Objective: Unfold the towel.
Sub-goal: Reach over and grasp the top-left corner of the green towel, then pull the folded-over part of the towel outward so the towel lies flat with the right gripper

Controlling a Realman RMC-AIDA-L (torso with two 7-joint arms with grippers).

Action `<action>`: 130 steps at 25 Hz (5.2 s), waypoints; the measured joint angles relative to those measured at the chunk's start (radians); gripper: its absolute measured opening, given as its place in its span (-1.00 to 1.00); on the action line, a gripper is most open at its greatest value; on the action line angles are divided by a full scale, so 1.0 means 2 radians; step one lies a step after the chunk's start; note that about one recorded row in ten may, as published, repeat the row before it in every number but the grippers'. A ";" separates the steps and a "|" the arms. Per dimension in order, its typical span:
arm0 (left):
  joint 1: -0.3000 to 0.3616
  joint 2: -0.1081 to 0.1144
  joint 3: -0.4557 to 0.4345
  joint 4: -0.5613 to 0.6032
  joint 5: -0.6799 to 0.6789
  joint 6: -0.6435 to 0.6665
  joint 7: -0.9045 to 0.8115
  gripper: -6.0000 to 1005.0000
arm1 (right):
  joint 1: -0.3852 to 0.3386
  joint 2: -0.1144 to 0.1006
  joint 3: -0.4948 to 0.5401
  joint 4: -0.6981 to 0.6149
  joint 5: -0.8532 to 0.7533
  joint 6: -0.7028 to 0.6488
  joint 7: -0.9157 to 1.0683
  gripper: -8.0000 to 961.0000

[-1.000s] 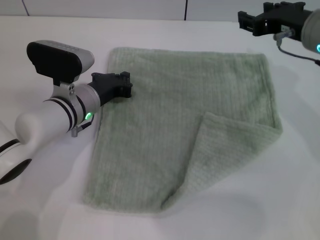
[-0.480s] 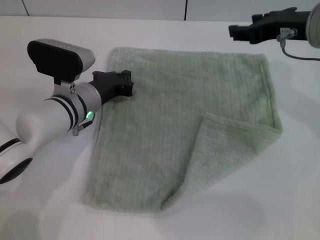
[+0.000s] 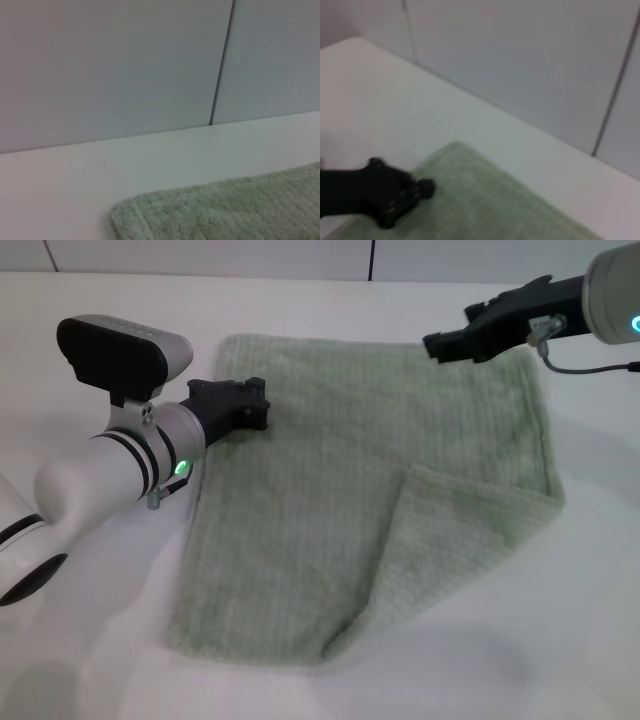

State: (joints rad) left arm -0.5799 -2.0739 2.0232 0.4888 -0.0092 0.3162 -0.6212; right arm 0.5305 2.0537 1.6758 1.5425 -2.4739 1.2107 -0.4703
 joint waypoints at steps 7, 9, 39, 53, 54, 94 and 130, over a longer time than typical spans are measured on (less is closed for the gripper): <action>0.000 0.000 0.000 0.001 0.000 -0.001 0.000 -0.99 | 0.024 -0.001 0.004 -0.007 0.008 0.045 -0.012 0.27; 0.000 0.000 0.000 0.001 0.000 -0.001 0.000 -0.99 | 0.028 -0.001 0.004 -0.010 0.008 0.052 -0.012 0.27; -0.001 -0.001 0.000 0.000 0.000 -0.007 0.001 -0.99 | 0.052 0.004 -0.012 -0.077 0.007 0.079 -0.014 0.27; -0.001 -0.001 0.000 -0.002 0.000 -0.007 0.001 -0.99 | 0.061 0.005 -0.013 -0.107 0.007 0.077 -0.025 0.27; -0.001 -0.001 0.000 -0.002 0.000 -0.007 0.001 -0.99 | 0.062 0.005 -0.013 -0.109 0.006 0.077 -0.025 0.27; 0.000 -0.001 0.000 -0.002 0.000 -0.007 0.001 -0.99 | 0.091 0.006 -0.026 -0.190 0.002 0.054 -0.041 0.27; -0.001 -0.001 0.001 -0.001 0.000 -0.008 0.001 -0.99 | 0.122 0.007 -0.039 -0.256 0.005 0.030 -0.058 0.27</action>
State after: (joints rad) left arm -0.5817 -2.0754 2.0256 0.4863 -0.0092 0.3006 -0.6197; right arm 0.7751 2.0669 1.5968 1.0306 -2.4630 1.2703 -0.5862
